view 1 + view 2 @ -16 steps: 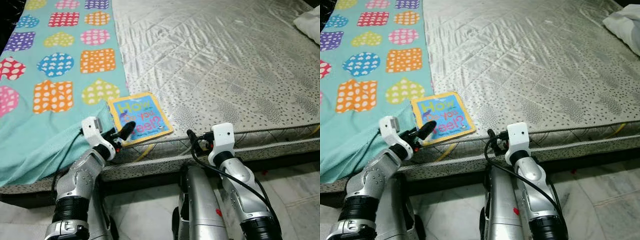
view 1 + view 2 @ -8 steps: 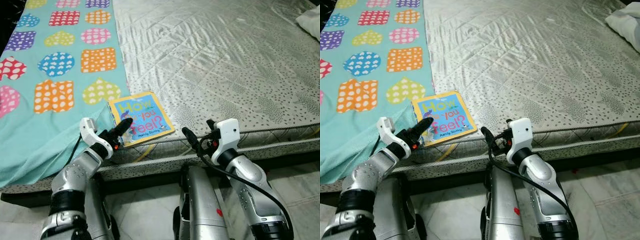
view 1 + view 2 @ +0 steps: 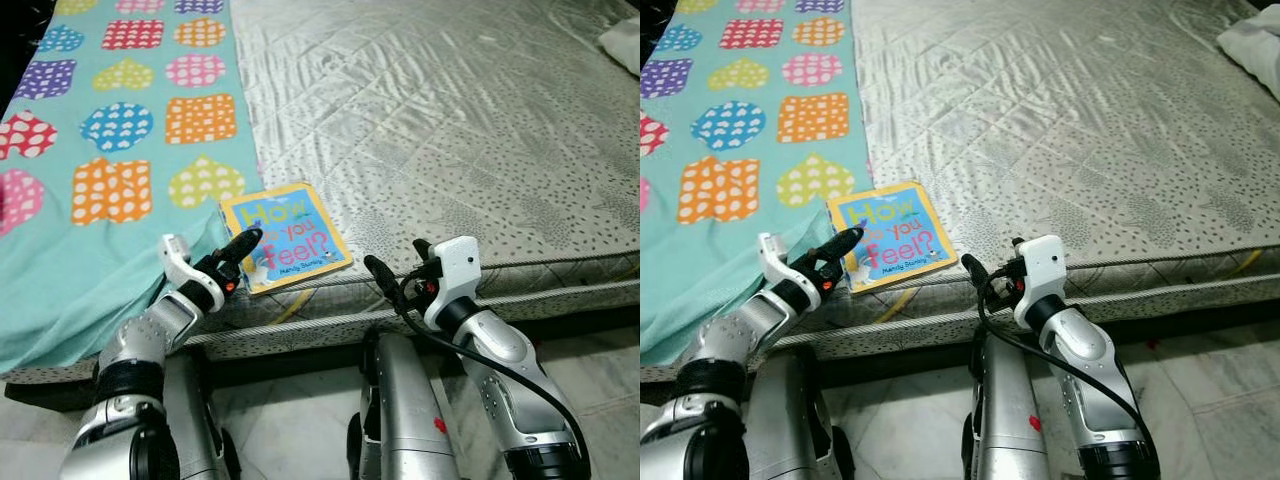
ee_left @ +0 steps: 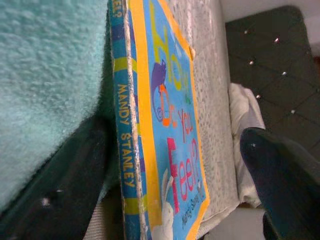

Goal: Clean up the room

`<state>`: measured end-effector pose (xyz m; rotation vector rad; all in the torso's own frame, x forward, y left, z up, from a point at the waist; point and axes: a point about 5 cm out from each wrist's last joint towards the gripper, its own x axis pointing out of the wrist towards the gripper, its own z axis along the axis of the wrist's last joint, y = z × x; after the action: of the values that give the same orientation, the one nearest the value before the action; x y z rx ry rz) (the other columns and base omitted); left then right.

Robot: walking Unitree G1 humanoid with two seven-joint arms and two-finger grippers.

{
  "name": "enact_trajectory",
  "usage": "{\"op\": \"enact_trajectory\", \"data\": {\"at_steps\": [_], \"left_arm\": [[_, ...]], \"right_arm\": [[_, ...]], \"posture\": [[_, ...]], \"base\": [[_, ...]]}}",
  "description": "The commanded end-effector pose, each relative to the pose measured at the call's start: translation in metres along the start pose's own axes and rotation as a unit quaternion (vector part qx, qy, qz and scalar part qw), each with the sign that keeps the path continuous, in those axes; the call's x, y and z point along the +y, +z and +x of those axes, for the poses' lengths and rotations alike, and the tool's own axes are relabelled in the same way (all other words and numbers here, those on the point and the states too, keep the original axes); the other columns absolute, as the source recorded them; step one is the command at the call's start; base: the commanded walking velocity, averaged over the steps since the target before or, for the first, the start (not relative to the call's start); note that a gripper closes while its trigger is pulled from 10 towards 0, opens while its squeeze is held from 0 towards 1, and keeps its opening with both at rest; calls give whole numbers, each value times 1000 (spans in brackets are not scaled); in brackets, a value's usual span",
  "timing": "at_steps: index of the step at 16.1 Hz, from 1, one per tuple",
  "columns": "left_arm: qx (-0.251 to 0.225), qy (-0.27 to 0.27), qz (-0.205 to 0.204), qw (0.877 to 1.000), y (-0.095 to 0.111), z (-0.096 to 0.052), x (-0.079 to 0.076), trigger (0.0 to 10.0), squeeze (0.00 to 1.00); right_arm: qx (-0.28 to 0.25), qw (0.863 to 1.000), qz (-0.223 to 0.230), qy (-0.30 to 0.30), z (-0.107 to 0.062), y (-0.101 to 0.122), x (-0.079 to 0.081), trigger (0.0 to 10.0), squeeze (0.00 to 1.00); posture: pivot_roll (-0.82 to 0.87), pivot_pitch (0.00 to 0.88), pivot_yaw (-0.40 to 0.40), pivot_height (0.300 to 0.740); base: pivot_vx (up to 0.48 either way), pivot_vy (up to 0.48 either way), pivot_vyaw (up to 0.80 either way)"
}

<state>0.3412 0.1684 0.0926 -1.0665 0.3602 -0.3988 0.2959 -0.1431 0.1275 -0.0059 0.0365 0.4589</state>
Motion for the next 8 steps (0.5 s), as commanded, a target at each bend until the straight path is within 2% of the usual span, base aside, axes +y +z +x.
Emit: {"op": "enact_trajectory", "data": {"at_steps": [1, 5, 8], "left_arm": [[71, 26, -9, 997, -31, 4, 10, 0, 0], [118, -2, 10, 993, -44, 8, 4, 0, 0], [122, -16, 8, 992, -44, 8, 2, 0, 0]], "right_arm": [[-3, 1000, -7, 2, -1, 3, 1, 10000, 0], [-4, 1000, -9, 0, 1, 3, 4, 10000, 0], [-7, 1000, -11, -5, 1, 4, 3, 10000, 0]], "posture": [[-202, 192, -69, 484], [-200, 194, -69, 484], [-200, 194, -69, 484]], "base": [[0, 0, 0], [0, 0, 0], [0, 0, 0]]}}
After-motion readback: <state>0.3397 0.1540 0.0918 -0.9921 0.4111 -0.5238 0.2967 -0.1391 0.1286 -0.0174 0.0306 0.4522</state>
